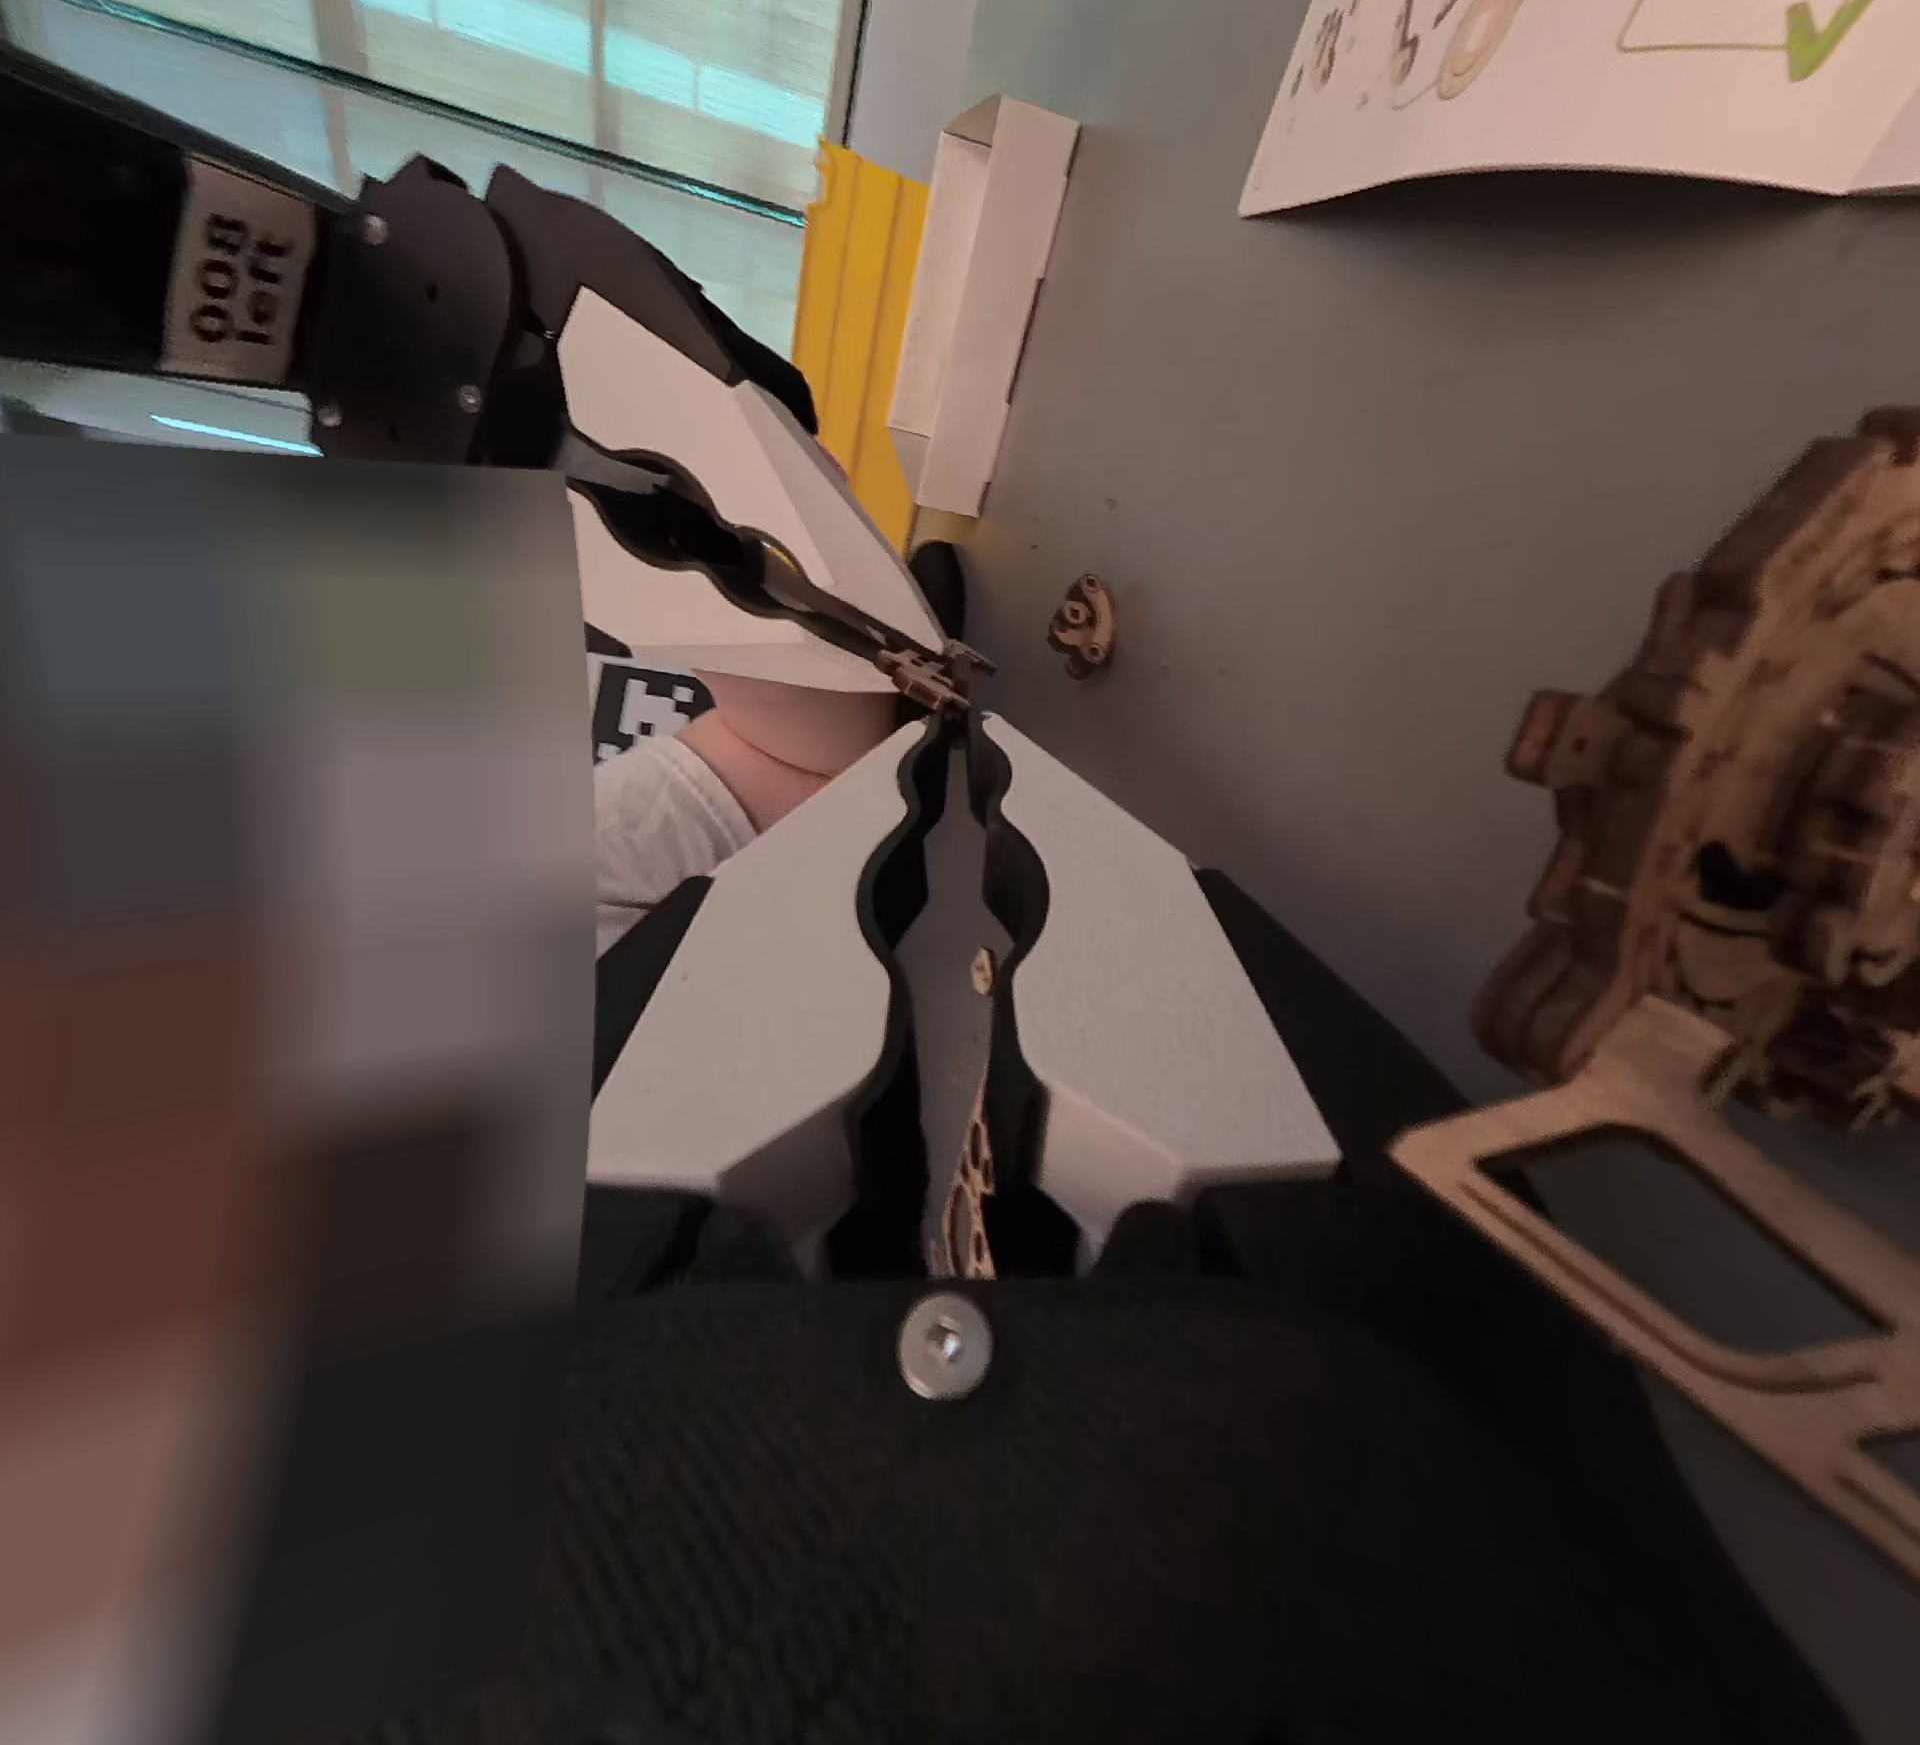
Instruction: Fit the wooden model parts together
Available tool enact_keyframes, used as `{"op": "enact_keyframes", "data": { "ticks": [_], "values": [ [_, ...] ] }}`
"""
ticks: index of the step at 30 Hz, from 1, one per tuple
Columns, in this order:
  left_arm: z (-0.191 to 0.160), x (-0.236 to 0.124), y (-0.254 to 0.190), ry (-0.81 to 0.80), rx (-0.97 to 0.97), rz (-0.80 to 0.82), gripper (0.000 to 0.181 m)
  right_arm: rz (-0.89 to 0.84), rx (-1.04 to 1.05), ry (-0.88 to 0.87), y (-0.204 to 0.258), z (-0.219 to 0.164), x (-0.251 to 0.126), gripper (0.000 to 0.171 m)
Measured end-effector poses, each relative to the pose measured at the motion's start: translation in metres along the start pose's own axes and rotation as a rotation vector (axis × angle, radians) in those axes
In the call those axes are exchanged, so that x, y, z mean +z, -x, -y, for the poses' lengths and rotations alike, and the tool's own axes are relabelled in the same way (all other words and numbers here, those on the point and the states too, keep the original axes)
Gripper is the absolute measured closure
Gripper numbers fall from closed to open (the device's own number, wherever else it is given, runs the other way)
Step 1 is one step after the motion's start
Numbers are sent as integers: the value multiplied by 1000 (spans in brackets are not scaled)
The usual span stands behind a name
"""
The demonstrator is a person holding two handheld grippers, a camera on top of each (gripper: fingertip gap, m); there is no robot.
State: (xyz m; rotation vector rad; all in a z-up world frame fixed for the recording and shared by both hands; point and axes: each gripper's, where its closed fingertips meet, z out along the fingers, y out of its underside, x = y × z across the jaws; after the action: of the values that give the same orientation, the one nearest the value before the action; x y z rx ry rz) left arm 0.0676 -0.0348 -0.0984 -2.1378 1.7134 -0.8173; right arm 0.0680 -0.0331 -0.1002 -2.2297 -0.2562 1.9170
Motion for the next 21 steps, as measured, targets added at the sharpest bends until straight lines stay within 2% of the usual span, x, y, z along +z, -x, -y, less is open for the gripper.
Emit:
{"op": "enact_keyframes", "data": {
  "ticks": [7,21],
  "values": [
    [-15,13,-4,103,86,12,181,-73,-42,60,-8,-10,5,169],
    [-15,19,1,103,85,18,181,-87,-22,66,-15,-10,3,170]
  ]
}}
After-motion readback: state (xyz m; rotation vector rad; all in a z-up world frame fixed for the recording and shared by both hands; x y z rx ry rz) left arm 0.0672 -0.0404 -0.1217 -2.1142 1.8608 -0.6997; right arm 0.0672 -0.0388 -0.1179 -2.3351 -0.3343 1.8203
